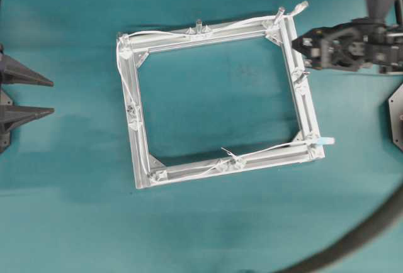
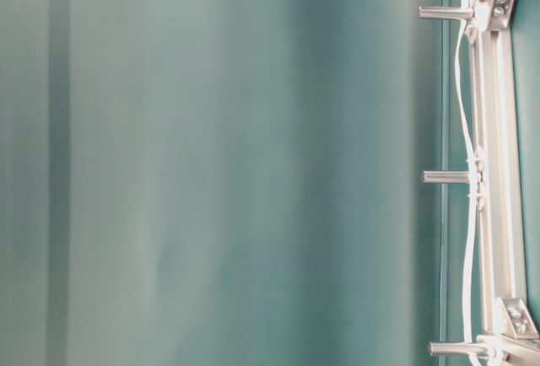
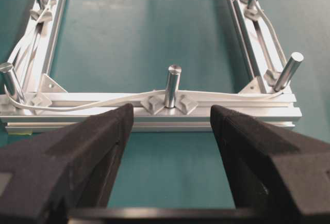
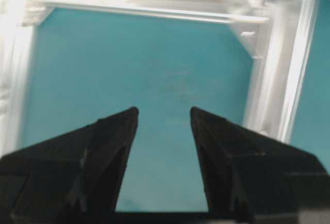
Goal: Move the cable alternately left and right between 8 pins so it hooks onto each one.
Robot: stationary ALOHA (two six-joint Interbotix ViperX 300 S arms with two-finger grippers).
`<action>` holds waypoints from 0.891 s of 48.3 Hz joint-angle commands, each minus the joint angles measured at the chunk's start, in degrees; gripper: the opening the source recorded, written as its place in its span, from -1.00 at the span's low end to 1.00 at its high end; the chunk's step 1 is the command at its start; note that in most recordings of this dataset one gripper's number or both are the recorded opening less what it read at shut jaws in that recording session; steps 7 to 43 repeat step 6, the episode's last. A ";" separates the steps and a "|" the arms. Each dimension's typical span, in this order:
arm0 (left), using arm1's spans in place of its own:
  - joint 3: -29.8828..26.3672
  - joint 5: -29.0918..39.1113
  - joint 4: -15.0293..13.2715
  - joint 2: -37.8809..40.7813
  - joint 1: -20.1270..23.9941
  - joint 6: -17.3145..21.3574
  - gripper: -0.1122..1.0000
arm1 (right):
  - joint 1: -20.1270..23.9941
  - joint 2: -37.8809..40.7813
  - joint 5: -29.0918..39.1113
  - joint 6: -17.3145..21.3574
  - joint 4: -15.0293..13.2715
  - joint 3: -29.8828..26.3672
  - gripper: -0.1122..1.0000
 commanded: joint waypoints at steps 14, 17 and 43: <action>-0.70 -0.26 0.18 0.53 -0.09 -0.53 0.45 | 0.53 -8.61 -8.26 -3.25 -3.78 2.90 0.13; -0.70 -0.26 0.18 0.53 -0.09 -0.53 0.45 | 0.53 -8.61 -8.26 -3.25 -3.78 2.90 0.13; -0.70 -0.26 0.18 0.53 -0.09 -0.53 0.45 | 0.53 -8.61 -8.26 -3.25 -3.78 2.90 0.13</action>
